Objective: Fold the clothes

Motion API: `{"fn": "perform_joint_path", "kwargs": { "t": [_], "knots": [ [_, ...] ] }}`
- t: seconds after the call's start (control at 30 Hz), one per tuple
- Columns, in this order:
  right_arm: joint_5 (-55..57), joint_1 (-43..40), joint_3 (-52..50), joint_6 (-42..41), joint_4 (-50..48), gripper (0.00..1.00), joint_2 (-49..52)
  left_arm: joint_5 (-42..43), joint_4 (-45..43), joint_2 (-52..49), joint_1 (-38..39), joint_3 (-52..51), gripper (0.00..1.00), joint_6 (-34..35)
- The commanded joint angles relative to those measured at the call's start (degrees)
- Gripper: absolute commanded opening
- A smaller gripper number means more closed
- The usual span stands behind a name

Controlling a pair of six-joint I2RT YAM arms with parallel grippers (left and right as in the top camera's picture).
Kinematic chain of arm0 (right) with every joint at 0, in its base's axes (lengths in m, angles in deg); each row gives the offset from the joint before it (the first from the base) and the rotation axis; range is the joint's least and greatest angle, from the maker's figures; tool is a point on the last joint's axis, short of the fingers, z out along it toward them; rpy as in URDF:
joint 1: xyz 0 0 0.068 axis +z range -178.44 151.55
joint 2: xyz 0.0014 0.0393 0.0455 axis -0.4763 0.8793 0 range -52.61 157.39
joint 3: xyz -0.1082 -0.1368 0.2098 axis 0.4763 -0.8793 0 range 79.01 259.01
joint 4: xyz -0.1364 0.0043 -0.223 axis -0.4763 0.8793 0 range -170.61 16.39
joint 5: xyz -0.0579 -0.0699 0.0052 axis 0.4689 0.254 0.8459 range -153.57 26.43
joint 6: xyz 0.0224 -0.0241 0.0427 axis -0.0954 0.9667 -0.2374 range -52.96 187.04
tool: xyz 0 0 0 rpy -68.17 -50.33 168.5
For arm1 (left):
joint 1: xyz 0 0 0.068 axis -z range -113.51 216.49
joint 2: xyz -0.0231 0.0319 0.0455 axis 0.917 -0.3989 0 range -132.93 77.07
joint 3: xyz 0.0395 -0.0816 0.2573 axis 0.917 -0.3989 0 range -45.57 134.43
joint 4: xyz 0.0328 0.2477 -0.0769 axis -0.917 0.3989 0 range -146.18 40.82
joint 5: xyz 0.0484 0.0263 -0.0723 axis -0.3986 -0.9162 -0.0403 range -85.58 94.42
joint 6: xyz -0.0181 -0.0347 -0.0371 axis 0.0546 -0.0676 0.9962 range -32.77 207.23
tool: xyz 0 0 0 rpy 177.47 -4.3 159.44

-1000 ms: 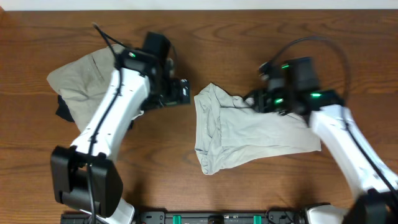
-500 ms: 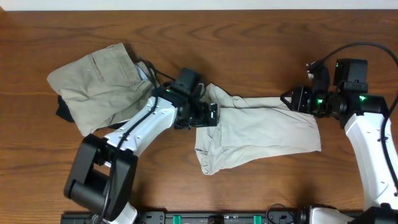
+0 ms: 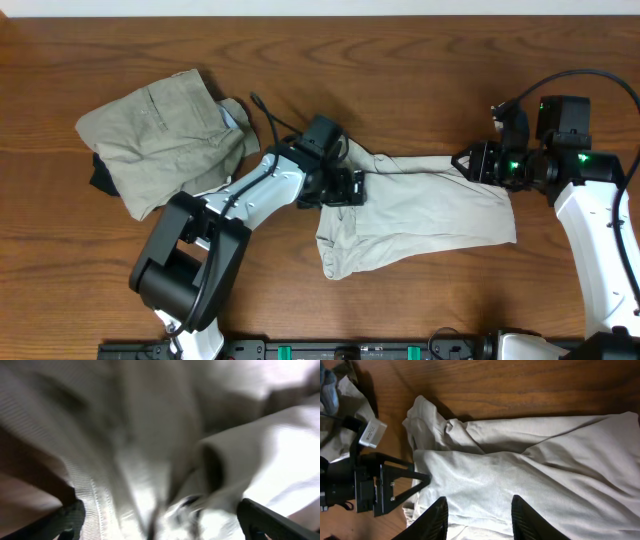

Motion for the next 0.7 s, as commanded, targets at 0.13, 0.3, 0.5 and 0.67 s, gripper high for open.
{"fn": "perform_joint_path", "kwargs": {
  "t": [0.13, 0.3, 0.5, 0.67],
  "knots": [
    [1.7, -0.4, 0.0, 1.3, 0.2, 0.40, 0.1, 3.4, -2.1, -3.3, 4.0, -1.5, 0.67, -0.2],
    [1.8, -0.4, 0.0, 1.3, 0.9, 0.40, 0.1, 2.3, 1.6, -2.2, 3.7, -0.9, 0.06, -0.6],
    [4.5, -0.4, 0.0, 1.3, 1.6, 0.40, 0.1, -11.3, 20.2, 4.2, -0.3, 7.1, 0.06, -6.7],
    [4.7, -0.4, 0.0, 1.3, 0.8, 0.39, 0.1, -20.4, 35.1, 7.4, -2.2, 19.8, 0.06, -14.8]
  ]
}}
